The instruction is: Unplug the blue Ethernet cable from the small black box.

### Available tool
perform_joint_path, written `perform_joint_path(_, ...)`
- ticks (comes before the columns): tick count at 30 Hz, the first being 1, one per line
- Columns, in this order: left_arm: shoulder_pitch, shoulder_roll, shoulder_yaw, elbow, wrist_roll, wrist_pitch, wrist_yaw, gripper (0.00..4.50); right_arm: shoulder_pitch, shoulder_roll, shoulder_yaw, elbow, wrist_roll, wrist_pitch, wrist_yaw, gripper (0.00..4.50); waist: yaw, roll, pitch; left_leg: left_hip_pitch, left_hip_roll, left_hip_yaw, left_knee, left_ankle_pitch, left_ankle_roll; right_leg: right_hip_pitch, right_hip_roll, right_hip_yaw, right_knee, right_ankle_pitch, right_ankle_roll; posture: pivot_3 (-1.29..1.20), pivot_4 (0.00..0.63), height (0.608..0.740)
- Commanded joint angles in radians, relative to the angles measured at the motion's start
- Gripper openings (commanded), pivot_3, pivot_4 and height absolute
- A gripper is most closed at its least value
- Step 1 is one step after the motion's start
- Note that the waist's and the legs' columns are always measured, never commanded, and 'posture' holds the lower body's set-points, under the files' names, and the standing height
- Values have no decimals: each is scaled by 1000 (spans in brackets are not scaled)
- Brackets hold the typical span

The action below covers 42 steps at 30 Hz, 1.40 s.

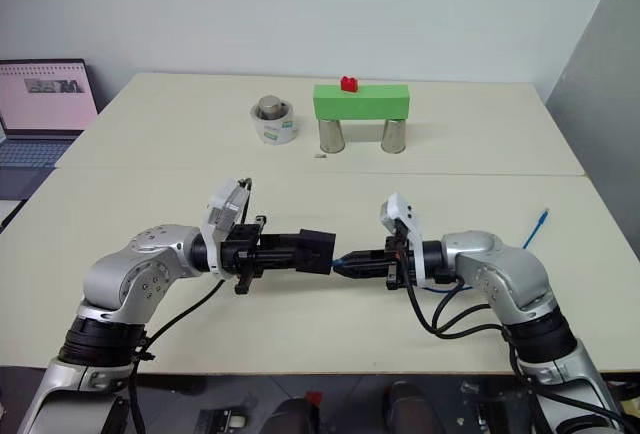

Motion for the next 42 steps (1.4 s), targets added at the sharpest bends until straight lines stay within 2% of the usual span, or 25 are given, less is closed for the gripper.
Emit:
perform_joint_path(1, 9, 64, -3, 7, 62, -52, -30, 794, -7, -78, -20, 8, -28, -9, 37, 38, 0, 0, 0, 0, 0, 0, 0, 0, 0, 0, 0, 0, 0, 0, 0, 0, 150, 740)
perform_joint_path(6, 4, 98, -6, 39, 107, -91, -30, 794, 15, -125, -21, 1, -36, -14, 48, 36, 0, 0, 0, 0, 0, 0, 0, 0, 0, 0, 0, 0, 0, 0, 0, 0, 150, 740)
perform_joint_path(11, 1, 92, 8, 52, 117, -104, -22, 794, 28, -123, -40, 9, -58, -48, 30, 36, 0, 0, 0, 0, 0, 1, 0, 0, 0, 0, 0, 0, -1, 0, 0, 0, 150, 740)
perform_joint_path(17, 19, 72, 21, 46, 136, -121, 39, 794, -38, -44, -79, 265, -329, -355, -238, 36, -1, 0, 0, -1, 0, 1, 0, 0, 0, -1, 0, 1, 0, 0, 1, 0, 150, 740)
perform_joint_path(22, 30, 41, 16, 35, 152, -134, 102, 794, -87, -27, -55, 488, -547, -513, -446, 36, 0, 0, 0, -1, 0, 3, 0, 0, 0, -2, 0, 2, 0, 0, 1, 0, 150, 740)
perform_joint_path(24, 27, 33, 15, 34, 165, -128, 132, 794, -97, -14, -67, 532, -570, -534, -477, 737, 0, 0, 0, -4, 0, 3, 0, 0, 0, -5, 0, 2, 1, 1, 0, 0, 150, 740)
perform_joint_path(26, 26, 28, 16, 37, 174, -127, 157, 794, -101, -5, -77, 547, -577, -539, -475, 944, 0, 0, 0, -6, 0, 3, 0, 0, 0, -7, 0, 3, 1, 2, -3, 0, 150, 740)
perform_joint_path(30, 15, -2, 40, 71, 204, -160, 242, 794, -88, -22, -86, 511, -573, -551, -432, 1905, 0, 0, 0, -6, 0, 3, 0, 0, 0, -7, 0, 3, 1, 3, -4, 0, 150, 740)
perform_joint_path(33, 2, -25, 54, 114, 261, -213, 331, 794, -56, -51, -101, 408, -507, -528, -322, 2635, 1, 0, 0, -6, 0, 3, 0, 0, 0, -7, 0, 2, 1, 2, -2, 0, 150, 740)
perform_joint_path(36, -5, -77, 86, 200, 341, -361, 464, 794, -7, -95, -115, 231, -411, -491, -188, 3321, 3, 0, 0, -6, 0, 3, 0, 0, 0, -7, 0, 2, 1, 2, -2, 0, 150, 740)
perform_joint_path(38, -11, -130, 126, 280, 397, -483, 594, 794, 25, -102, -119, 83, -321, -434, -123, 3321, 3, 0, 0, -6, 0, 2, 0, 0, 0, -6, 0, 2, 1, 2, -2, 0, 150, 740)
perform_joint_path(40, -36, -178, 167, 369, 459, -589, 758, 794, 39, -95, -101, -4, -295, -401, -114, 3321, 2, 0, 0, -5, 0, 2, 0, 0, 0, -6, -1, 2, 1, 2, -2, 0, 150, 740)
perform_joint_path(42, -55, -198, 178, 439, 503, -660, 837, 794, 41, -80, -86, -47, -287, -366, -124, 3321, 2, 0, 0, -5, 0, 2, 1, 0, 0, -6, -1, 2, 1, 2, -2, 0, 150, 740)
